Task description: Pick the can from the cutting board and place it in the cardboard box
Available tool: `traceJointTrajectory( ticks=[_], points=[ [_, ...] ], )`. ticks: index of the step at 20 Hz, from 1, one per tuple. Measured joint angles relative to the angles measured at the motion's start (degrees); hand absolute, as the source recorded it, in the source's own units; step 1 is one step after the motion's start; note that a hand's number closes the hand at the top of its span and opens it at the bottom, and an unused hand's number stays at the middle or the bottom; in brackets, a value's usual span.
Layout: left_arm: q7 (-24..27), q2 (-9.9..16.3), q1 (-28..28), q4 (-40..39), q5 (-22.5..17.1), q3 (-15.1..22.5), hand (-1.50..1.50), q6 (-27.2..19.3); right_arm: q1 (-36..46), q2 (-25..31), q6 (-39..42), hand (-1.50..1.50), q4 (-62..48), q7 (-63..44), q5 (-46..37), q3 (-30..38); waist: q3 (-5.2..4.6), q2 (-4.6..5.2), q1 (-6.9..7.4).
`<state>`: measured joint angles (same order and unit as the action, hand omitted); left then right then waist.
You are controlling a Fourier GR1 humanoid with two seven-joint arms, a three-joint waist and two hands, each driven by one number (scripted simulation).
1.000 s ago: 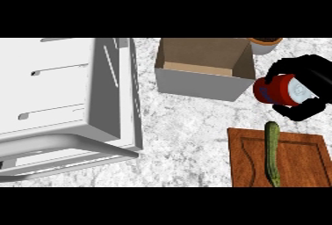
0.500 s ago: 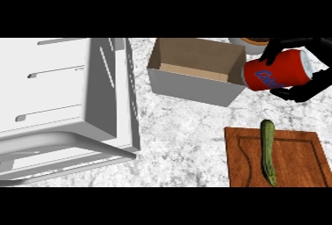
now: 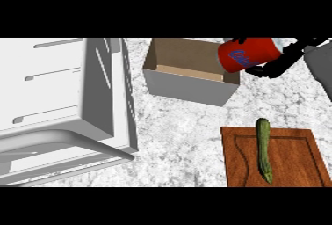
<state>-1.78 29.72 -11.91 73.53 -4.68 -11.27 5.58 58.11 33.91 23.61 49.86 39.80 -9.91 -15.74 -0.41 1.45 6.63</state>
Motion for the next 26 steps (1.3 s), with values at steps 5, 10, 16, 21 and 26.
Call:
traceJointTrajectory(
  ticks=[5, 10, 16, 21, 26],
  points=[
    [-0.03, 0.41, 1.04, 0.37, -0.48, -0.12, 0.0, -0.89, 5.12, -5.46, -0.62, 1.5, -5.62, -0.87, -2.56, -2.62, -0.03, -0.27, -0.81],
    [0.1, 0.78, 1.8, 0.68, -0.93, -0.07, 0.0, -1.35, 9.63, -12.28, -1.53, 1.5, -11.05, -2.62, -5.66, -5.35, -0.06, -0.42, -1.38],
    [-0.16, 1.24, 2.57, 1.05, -1.48, 0.1, 0.0, -2.14, 11.9, -18.89, -4.91, 1.5, -17.32, -3.84, -10.17, -8.47, -0.1, -0.55, -1.94],
    [0.34, 1.44, 2.58, 1.21, -1.78, 0.42, 0.0, -2.42, 12.74, -23.89, -6.84, -1.5, -23.6, -6.12, -11.58, -8.85, -0.14, -0.4, -1.87],
    [0.6, 1.67, 2.8, 1.07, -2.0, 0.66, 0.0, -2.47, 13.28, -26.63, -8.75, -1.5, -27.8, -4.74, -11.32, -7.43, -0.2, -0.68, -2.11]
  ],
)
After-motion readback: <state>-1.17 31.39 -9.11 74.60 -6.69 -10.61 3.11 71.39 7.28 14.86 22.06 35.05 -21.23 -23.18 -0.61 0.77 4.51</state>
